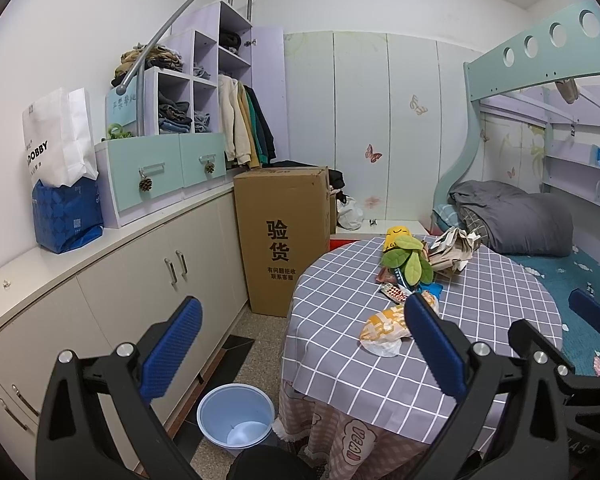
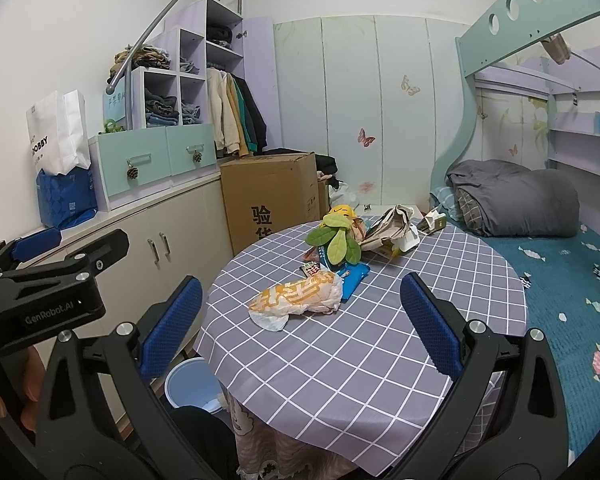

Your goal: Collect trash

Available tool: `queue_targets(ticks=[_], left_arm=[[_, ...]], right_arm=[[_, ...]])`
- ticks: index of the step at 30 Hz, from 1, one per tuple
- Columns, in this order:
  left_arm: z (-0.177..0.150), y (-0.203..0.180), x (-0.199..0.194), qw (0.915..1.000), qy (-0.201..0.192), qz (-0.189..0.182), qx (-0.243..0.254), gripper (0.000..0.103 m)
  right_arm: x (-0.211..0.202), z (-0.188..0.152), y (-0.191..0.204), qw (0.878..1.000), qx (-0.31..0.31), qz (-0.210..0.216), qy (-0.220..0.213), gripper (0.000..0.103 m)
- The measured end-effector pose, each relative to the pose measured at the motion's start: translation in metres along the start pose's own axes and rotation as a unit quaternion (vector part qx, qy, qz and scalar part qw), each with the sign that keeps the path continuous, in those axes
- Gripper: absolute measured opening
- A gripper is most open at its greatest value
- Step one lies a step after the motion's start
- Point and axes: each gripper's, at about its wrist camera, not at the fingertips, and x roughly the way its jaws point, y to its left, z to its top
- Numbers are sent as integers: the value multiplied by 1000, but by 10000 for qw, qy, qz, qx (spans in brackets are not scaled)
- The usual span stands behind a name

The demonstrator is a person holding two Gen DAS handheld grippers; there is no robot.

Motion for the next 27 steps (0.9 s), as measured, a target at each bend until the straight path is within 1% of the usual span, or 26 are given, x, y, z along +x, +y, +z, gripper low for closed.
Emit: queue_targets(ticks=[15, 19, 24, 27], left_arm=[[-4, -6, 2, 10000, 57, -20, 42, 99], [-1, -7, 4, 9999, 85, -18, 51, 99], [-2, -7, 5, 9999, 97, 0, 62, 99], [-3, -5, 10, 9998, 169, 36, 43, 99]], right_arm=[[4, -2, 2, 10000, -21, 56, 50, 97], [7, -1, 0, 9999, 42, 115, 109, 97], [9, -1, -7, 9989, 259, 340, 174, 97], [12, -2, -12, 9987, 357, 291, 208, 97]])
